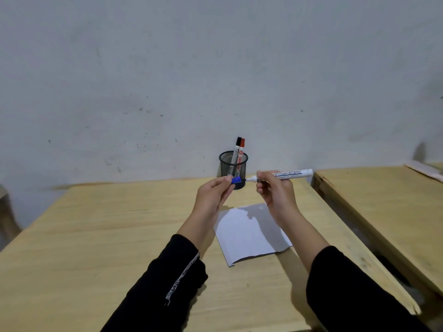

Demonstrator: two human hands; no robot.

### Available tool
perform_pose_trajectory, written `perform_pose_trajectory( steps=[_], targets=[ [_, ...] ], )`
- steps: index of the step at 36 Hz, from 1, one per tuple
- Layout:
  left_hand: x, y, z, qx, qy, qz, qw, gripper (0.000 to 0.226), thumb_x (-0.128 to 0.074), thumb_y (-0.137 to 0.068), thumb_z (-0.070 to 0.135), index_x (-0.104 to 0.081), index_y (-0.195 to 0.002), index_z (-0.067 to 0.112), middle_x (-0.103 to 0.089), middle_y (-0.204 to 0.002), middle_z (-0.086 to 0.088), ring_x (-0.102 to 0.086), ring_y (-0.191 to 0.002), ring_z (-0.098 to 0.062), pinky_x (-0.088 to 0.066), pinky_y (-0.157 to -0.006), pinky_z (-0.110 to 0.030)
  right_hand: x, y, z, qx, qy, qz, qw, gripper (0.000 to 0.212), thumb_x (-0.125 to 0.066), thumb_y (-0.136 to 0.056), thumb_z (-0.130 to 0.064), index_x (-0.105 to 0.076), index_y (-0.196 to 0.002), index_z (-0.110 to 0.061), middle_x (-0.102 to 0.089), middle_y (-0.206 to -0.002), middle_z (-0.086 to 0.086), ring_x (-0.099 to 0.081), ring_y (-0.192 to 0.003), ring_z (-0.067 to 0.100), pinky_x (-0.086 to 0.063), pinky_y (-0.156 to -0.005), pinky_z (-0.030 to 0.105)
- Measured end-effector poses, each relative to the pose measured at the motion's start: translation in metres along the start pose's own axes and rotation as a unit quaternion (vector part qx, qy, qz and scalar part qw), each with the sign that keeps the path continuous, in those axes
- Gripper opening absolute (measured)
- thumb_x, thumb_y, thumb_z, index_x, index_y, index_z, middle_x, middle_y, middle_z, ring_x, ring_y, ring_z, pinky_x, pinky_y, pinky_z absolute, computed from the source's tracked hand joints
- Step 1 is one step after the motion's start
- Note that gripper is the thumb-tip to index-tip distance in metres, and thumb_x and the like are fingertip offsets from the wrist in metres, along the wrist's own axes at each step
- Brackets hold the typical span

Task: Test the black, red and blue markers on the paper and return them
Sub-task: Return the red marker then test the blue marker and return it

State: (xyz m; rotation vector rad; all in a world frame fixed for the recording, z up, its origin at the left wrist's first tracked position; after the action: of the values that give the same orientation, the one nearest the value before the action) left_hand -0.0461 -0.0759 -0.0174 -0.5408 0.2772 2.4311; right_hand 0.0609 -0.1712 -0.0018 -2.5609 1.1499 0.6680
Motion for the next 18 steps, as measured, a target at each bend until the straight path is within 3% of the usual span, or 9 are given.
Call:
perform_pose_trajectory(
  steps=[6, 11, 18],
  targets=[
    [-0.012, 0.004, 0.003, -0.003, 0.01, -0.042, 0.999, 0.008, -0.057, -0.089, 0.003, -0.065, -0.087, 0.004, -0.068, -0.089, -0.005, -0.07, -0.068, -0.002, -0.054, -0.071, -0.009, 0.002, 0.001, -0.004, -0.001, -0.005, -0.01, 1.0, 0.018, -0.058, -0.084, 0.0, -0.056, -0.069, -0.01, -0.056, -0.048, -0.005, -0.051, -0.043, 0.005, -0.045, -0.045, 0.012],
    [-0.015, 0.003, 0.002, -0.014, -0.036, -0.06, 0.997, 0.008, -0.059, -0.088, 0.004, -0.067, -0.09, 0.005, -0.068, -0.091, -0.006, -0.066, -0.079, -0.006, -0.053, -0.072, -0.009, 0.002, 0.001, -0.004, -0.003, 0.022, -0.031, 0.999, 0.018, -0.059, -0.084, 0.001, -0.058, -0.068, -0.009, -0.056, -0.049, -0.003, -0.05, -0.043, 0.006, -0.045, -0.045, 0.014],
    [-0.011, 0.003, 0.003, -0.042, -0.11, -0.069, 0.991, 0.011, -0.059, -0.089, 0.003, -0.068, -0.095, -0.001, -0.068, -0.088, -0.009, -0.067, -0.07, -0.005, -0.054, -0.073, -0.011, 0.004, 0.001, -0.004, 0.01, 0.043, -0.081, 0.996, 0.013, -0.059, -0.086, 0.0, -0.057, -0.074, -0.006, -0.058, -0.052, -0.002, -0.052, -0.045, 0.006, -0.047, -0.048, 0.015]
  ],
)
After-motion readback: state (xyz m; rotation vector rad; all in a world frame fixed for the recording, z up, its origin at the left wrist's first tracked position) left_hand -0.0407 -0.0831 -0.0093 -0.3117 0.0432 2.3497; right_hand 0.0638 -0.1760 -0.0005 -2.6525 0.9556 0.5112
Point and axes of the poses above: each hand's wrist, its own y-axis away from the middle knuckle, its own x-axis out of the back of the hand, z = x × y, the point moved 1 cm from there along -y, towards the middle knuckle
